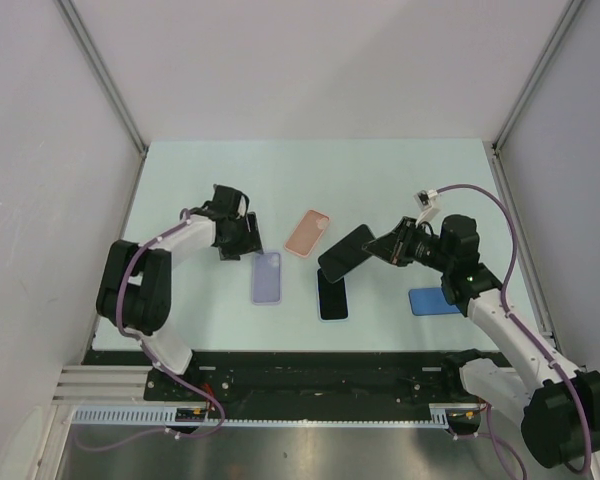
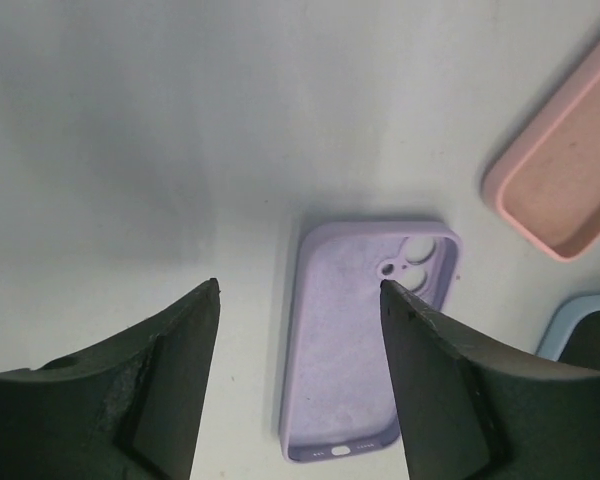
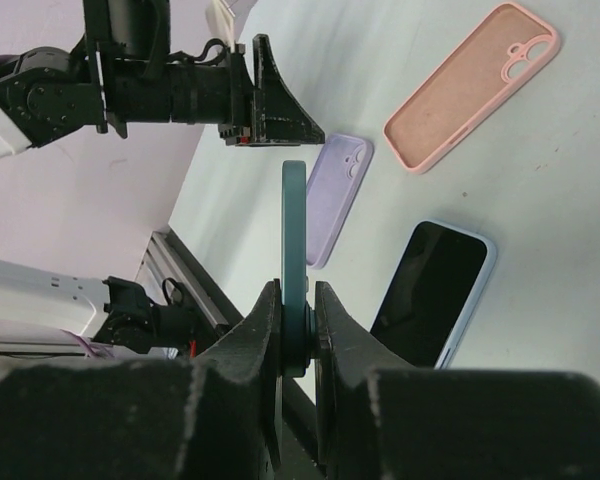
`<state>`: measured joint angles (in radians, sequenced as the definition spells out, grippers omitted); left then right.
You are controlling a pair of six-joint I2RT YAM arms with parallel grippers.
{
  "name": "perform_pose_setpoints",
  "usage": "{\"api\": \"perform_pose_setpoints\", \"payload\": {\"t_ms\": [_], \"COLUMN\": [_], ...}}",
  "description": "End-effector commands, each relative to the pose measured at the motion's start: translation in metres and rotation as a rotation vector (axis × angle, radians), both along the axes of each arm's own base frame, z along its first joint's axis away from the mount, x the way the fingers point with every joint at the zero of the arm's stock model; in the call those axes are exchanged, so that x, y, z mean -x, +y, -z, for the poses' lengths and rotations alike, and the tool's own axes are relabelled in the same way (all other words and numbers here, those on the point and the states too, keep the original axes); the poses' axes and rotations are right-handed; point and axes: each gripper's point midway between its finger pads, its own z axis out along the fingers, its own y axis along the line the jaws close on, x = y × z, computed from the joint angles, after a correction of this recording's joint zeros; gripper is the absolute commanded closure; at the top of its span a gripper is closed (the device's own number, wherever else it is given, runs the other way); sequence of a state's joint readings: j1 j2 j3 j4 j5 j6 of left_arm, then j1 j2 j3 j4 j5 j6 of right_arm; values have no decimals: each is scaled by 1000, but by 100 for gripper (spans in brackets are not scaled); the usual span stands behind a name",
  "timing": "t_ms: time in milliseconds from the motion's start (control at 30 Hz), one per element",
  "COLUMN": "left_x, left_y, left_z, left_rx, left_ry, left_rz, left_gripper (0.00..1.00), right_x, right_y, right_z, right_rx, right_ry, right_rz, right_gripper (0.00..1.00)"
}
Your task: Put the phone into the phone case
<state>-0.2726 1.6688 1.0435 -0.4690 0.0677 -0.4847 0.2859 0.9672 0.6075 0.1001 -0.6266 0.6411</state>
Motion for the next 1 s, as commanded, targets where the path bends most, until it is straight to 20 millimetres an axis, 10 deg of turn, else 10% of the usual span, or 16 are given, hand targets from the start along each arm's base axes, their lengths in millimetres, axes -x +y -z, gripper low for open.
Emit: {"api": "perform_pose_setpoints", "payload": {"t_ms": [0, 200, 633, 967], "left_x": [-3, 0, 45, 65], "left_y": [3, -25, -46, -76], "left_z": [10, 14, 26, 11], "left_rx": [-46, 7, 13, 79], "left_ry": [14, -1, 22, -61], "left_rz": [36, 128, 220, 314], "left_gripper": [32, 38, 88, 91], "right_x": [3, 4, 2, 3], "right_y": [1, 0, -1, 26], "right_z": [-34, -32, -24, -4], "right_rx": [-4, 3, 23, 53], "right_ry": [-116, -115, -100, -78], "right_rz": [-33, -36, -31, -104], "right_gripper": [99, 99, 98, 97]}}
